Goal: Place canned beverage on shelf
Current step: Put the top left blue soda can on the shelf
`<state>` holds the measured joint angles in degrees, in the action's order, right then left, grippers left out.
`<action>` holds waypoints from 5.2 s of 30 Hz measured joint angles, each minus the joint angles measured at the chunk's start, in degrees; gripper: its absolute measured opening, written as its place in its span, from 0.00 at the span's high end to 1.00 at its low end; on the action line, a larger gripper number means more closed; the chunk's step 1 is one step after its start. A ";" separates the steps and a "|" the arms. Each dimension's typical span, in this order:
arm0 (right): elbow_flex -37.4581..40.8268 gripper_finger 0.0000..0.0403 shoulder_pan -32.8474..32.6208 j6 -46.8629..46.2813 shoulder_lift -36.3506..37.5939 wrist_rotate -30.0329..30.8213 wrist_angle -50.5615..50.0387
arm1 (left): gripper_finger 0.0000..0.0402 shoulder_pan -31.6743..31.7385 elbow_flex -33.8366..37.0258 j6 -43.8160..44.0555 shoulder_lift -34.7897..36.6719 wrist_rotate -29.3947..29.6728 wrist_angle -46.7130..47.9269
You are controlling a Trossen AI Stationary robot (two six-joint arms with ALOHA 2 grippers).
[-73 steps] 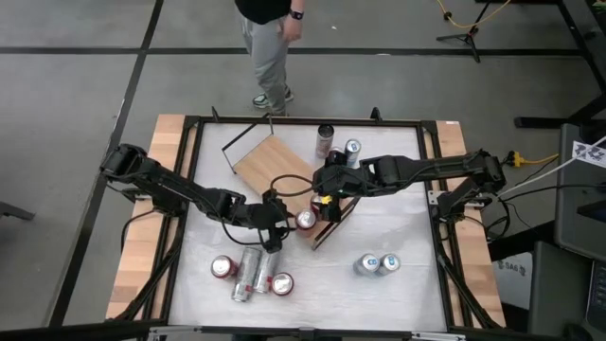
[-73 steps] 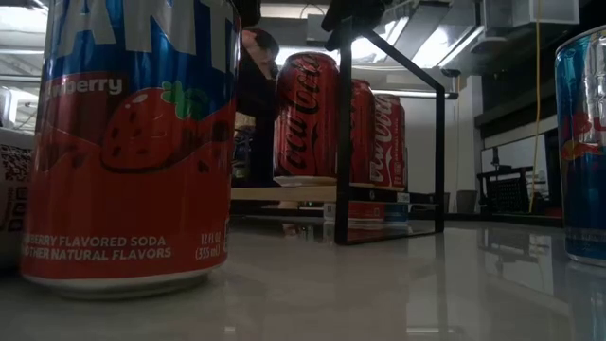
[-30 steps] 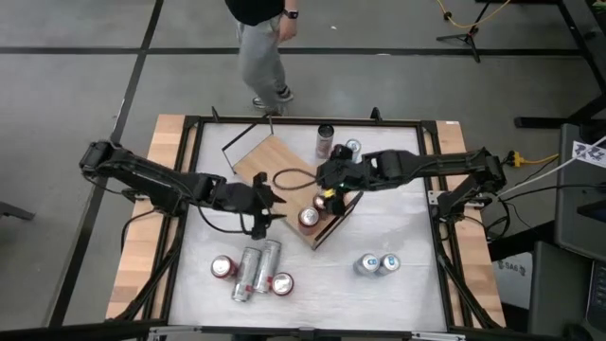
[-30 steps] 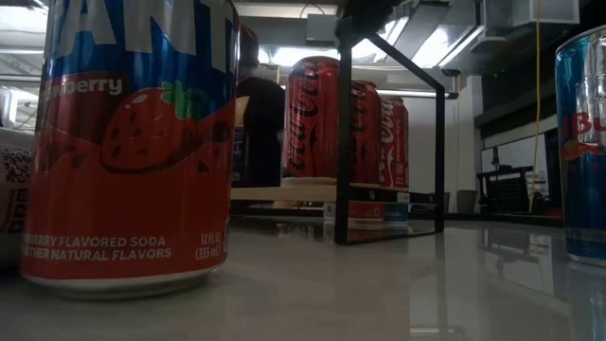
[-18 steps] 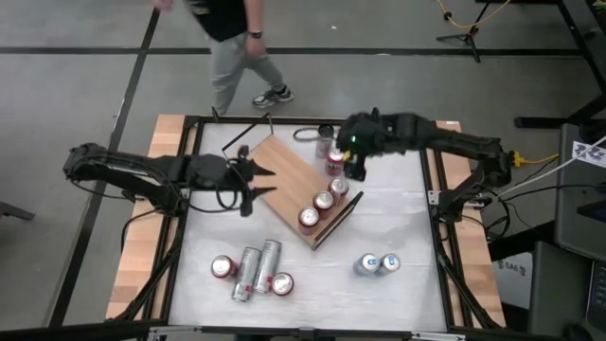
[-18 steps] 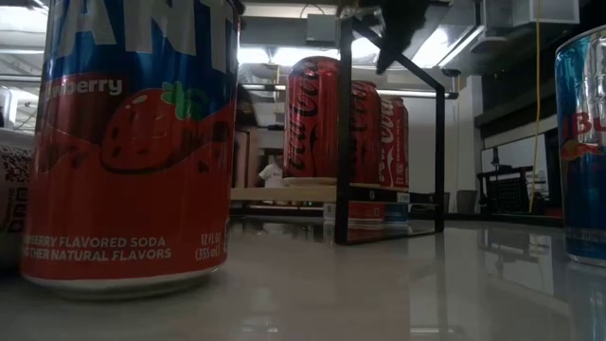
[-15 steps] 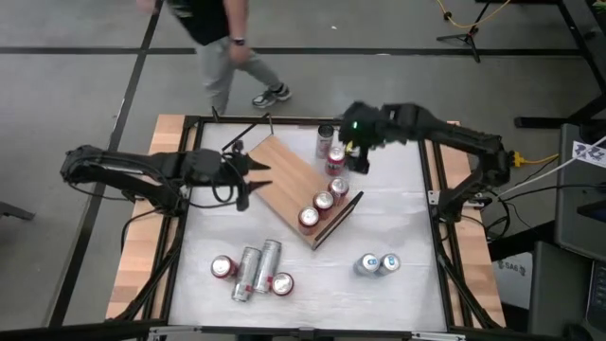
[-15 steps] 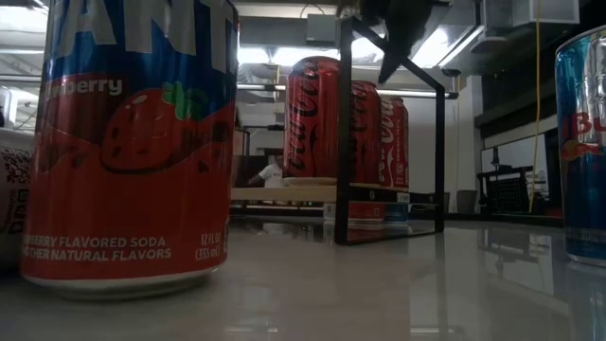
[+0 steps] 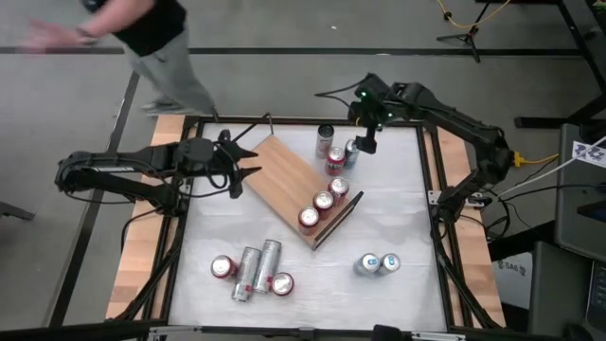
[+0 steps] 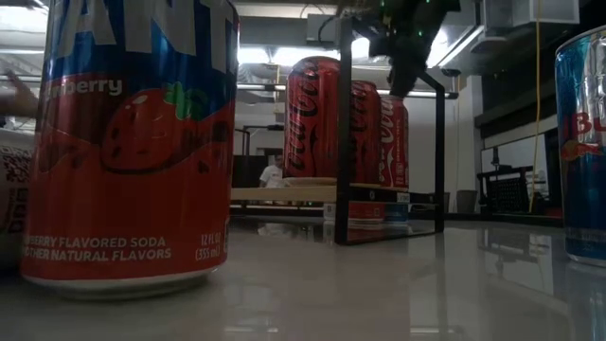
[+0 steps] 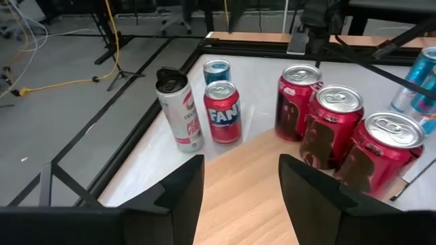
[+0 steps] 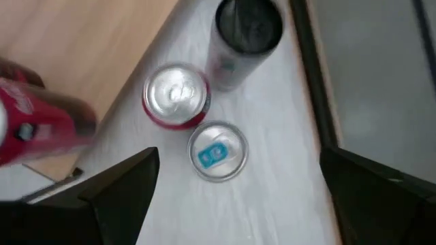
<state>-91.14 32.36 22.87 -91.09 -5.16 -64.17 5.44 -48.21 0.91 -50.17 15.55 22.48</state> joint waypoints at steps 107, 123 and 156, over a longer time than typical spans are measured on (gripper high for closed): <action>17.76 0.40 -1.62 -17.72 -3.78 6.31 17.84 | 0.55 1.41 0.04 3.13 -0.07 0.04 1.42; 8.21 0.41 -1.59 -17.66 -3.82 7.37 7.33 | 0.55 1.41 0.04 3.13 -0.07 0.06 1.42; -17.34 0.43 -16.51 -29.03 -3.76 5.06 1.47 | 0.55 1.39 0.02 3.15 -0.07 0.06 1.31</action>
<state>-108.48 15.85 -6.16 -94.85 -0.10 -62.70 6.83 -48.18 4.05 -50.24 15.62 23.79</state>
